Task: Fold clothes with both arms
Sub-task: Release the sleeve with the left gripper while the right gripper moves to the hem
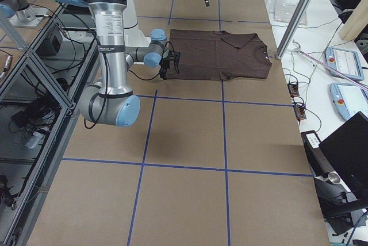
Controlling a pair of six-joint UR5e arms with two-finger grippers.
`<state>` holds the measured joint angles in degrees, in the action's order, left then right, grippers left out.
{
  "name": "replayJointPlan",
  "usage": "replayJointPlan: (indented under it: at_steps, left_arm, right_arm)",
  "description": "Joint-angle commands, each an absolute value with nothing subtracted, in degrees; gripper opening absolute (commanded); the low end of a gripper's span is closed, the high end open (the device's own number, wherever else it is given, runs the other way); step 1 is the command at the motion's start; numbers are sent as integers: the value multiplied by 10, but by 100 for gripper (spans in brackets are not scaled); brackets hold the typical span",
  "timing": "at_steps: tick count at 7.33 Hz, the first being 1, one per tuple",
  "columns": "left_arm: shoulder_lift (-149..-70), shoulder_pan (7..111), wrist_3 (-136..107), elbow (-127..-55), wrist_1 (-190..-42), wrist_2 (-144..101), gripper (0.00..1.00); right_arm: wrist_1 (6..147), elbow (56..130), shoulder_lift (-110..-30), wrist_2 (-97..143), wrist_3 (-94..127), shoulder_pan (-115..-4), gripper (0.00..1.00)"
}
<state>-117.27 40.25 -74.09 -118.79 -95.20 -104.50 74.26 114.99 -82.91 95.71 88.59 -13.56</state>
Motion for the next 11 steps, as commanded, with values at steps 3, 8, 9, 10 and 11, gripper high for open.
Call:
replayJointPlan:
  at_steps: [3, 8, 9, 10, 11]
  left_arm:
    - [-1173, 403, -741, -1192, -952, -1045, 100]
    - [-1173, 403, -741, -1192, -951, -1045, 100]
    - [-1173, 403, -741, -1191, -951, -1045, 100]
    - [-1173, 403, -741, -1187, -951, -1045, 100]
    - [-1170, 403, -741, -1187, -951, -1045, 100]
  right_arm:
    - [749, 1143, -832, 962, 886, -135, 88]
    - [748, 1148, -833, 984, 885, -136, 0]
    - [749, 1153, -833, 984, 886, -136, 0]
    - [749, 1154, -833, 984, 885, -136, 0]
    - [750, 1163, -834, 990, 886, -141, 0]
